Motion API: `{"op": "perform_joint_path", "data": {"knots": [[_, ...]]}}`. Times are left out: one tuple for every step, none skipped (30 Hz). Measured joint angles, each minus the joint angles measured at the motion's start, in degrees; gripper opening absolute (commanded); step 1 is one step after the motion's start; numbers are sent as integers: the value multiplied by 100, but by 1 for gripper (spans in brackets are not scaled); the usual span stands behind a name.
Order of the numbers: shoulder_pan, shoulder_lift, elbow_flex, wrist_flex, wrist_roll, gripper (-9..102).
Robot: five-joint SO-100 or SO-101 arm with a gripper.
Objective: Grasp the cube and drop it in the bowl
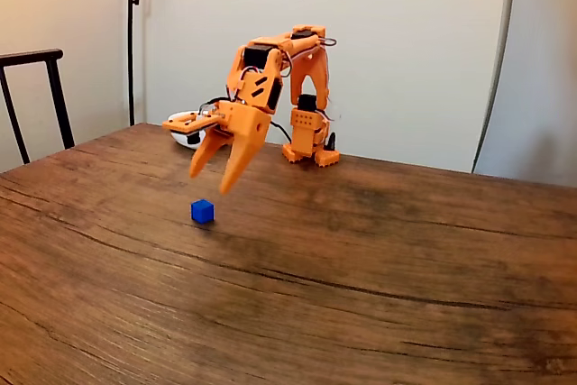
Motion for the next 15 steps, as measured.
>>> {"op": "perform_joint_path", "data": {"knots": [[18,0,0,0,0,53],[26,0,0,0,0,54],[26,0,0,0,-9,55],[26,0,0,0,-18,55],[26,0,0,0,-18,54],[18,-18,0,0,-18,54],[26,-62,0,0,-18,54],[35,-132,0,0,-18,54],[53,-237,0,0,-18,54],[62,-352,0,0,-18,54],[70,-466,-9,0,-18,54],[79,-598,-9,0,-18,54],[79,-721,-53,0,-18,54],[79,-826,-132,0,-18,54],[79,-932,-202,0,-18,54]]}}
